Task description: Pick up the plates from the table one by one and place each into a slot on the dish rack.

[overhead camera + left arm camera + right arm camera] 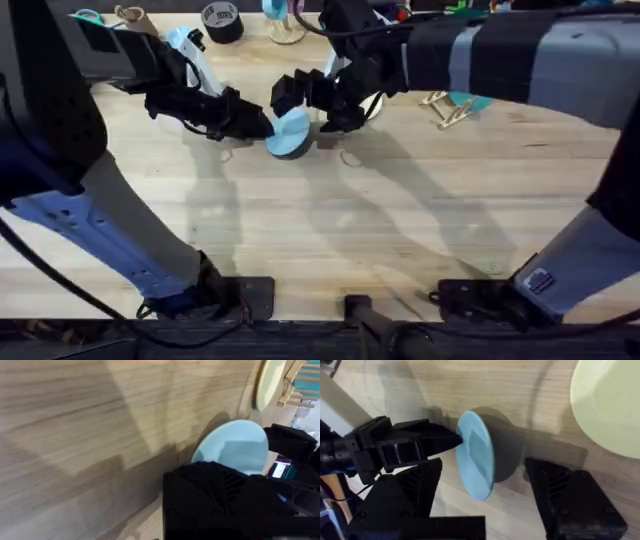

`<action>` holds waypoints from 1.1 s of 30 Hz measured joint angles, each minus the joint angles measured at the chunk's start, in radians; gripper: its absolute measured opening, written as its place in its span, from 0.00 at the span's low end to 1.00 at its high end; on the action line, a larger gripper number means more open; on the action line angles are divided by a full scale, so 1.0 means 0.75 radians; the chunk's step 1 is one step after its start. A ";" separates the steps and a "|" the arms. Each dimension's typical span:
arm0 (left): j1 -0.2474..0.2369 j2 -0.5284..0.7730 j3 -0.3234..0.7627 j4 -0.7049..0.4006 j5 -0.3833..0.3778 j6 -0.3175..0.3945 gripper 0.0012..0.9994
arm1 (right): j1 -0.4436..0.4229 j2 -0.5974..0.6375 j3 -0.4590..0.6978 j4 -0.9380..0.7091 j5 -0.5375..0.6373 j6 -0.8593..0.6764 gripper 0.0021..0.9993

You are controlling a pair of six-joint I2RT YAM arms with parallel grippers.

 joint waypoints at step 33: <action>0.000 0.000 0.000 -0.001 0.000 0.000 0.04 | -0.001 0.030 0.009 0.002 -0.011 0.010 0.03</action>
